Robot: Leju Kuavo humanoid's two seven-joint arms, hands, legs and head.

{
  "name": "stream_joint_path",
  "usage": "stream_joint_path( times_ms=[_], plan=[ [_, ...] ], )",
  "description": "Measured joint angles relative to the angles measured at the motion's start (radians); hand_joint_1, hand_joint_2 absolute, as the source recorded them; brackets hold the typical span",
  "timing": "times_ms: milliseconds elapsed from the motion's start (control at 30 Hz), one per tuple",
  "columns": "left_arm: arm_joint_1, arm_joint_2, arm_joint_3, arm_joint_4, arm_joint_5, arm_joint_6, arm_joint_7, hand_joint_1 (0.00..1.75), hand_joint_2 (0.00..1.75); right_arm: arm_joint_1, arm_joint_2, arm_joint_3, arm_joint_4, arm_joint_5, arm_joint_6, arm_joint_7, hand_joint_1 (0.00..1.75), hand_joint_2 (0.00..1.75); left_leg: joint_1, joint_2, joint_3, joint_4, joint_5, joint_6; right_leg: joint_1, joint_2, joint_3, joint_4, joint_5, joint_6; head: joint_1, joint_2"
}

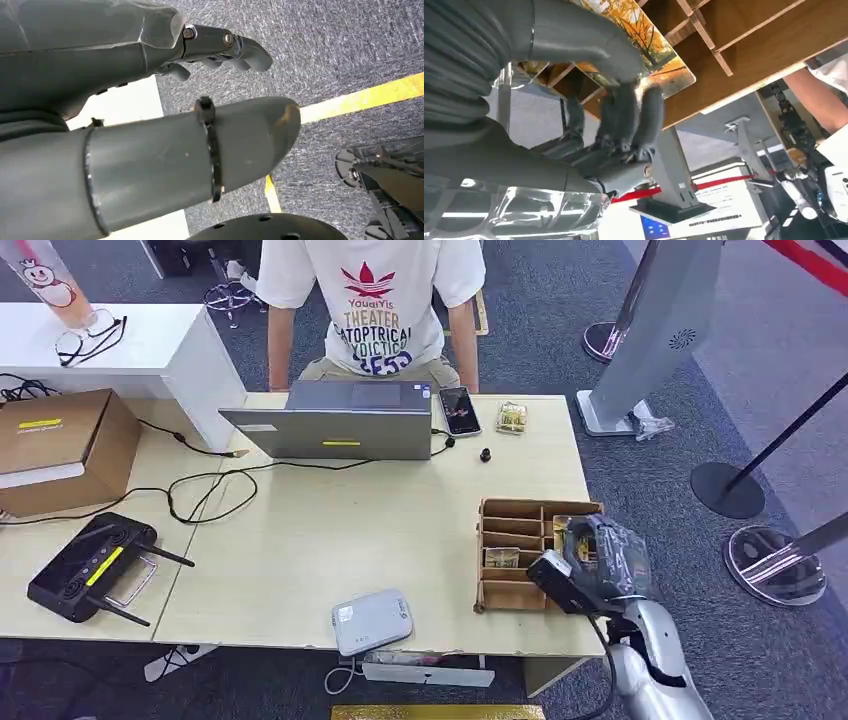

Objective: Pass the card to the sensor for recognition and then transmit it.

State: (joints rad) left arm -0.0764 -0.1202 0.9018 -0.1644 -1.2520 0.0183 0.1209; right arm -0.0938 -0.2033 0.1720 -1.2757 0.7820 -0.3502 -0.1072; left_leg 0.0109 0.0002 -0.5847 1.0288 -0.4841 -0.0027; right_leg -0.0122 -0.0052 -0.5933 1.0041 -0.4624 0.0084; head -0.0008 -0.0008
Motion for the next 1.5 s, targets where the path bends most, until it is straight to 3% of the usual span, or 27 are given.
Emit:
stream_joint_path(
  times_ms=[833,1067,1300,1400,1500],
  plan=[
    [0.001,0.006,0.000,0.000,-0.003,-0.011,-0.006,0.00,0.00,0.009,-0.001,0.011,-0.033,0.002,-0.009,-0.003,0.31,1.75,0.000,0.000,0.000,0.000,0.000,0.000,0.000,0.000,0.000,0.000,0.000,0.000,0.000,0.000],
    [0.000,0.006,0.000,0.000,-0.010,-0.013,-0.007,0.00,0.00,0.015,-0.003,0.011,-0.087,-0.030,-0.012,-0.020,0.30,1.75,0.000,0.000,0.000,0.000,0.000,0.000,0.000,0.000,0.000,0.000,0.000,0.000,0.000,0.000],
    [-0.001,0.003,0.000,0.000,-0.021,-0.013,-0.007,0.00,0.00,0.016,-0.013,0.011,-0.164,-0.058,-0.007,-0.036,0.42,1.75,0.000,0.000,0.000,0.000,0.000,0.000,0.000,0.000,0.000,0.000,0.000,0.000,0.000,0.000],
    [-0.002,0.002,0.000,0.000,-0.025,-0.012,-0.007,0.00,0.00,0.017,-0.022,0.011,-0.191,-0.061,0.010,-0.028,0.51,1.75,0.000,0.000,0.000,0.000,0.000,0.000,0.000,0.000,0.000,0.000,0.000,0.000,0.000,0.000],
    [-0.002,-0.001,0.000,0.000,-0.027,-0.011,-0.007,0.00,0.00,0.029,-0.031,0.011,-0.214,-0.064,0.044,-0.007,0.47,1.75,0.000,0.000,0.000,0.000,0.000,0.000,0.000,0.000,0.000,0.000,0.000,0.000,0.000,0.000]
  ],
)
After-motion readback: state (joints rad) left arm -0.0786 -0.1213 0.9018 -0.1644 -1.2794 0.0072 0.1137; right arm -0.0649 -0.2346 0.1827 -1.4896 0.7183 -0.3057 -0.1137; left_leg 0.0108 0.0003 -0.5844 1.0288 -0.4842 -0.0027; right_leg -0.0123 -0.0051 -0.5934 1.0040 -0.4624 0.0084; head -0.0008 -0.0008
